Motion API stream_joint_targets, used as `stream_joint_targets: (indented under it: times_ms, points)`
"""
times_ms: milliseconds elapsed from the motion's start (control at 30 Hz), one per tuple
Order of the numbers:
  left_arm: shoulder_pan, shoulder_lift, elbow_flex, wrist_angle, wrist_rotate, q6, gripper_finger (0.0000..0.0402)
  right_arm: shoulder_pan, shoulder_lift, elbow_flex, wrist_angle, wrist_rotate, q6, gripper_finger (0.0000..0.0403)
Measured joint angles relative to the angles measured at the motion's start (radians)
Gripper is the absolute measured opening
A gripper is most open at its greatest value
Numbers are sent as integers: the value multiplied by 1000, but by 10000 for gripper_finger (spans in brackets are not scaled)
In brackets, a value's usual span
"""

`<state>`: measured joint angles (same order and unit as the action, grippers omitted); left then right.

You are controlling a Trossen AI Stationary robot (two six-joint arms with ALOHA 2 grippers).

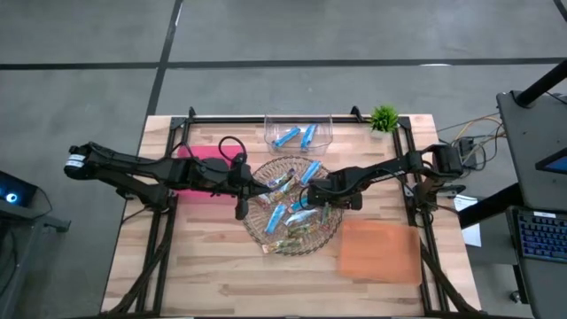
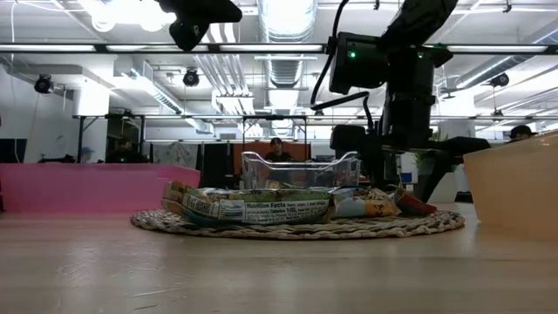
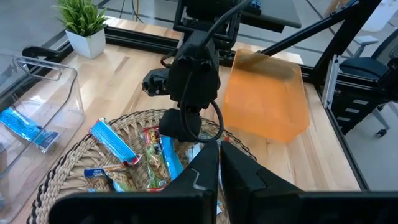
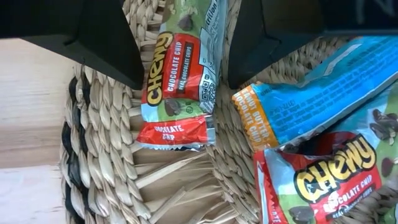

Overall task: Pick and place Granola Bars by type
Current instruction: Put the red granola bar into the red bin

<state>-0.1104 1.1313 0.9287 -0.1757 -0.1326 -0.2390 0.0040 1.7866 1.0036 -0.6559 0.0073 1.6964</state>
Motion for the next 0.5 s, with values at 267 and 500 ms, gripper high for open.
stream_joint_targets:
  times_ms: [267, 500]
  points:
    - [0, 0, 0, 1, 0, 0, 0, 0, 3, 20, -49, -3, -3, 175]
    - [0, 0, 0, 1, 0, 0, 0, 0, 4, 27, -73, 0, -14, 124]
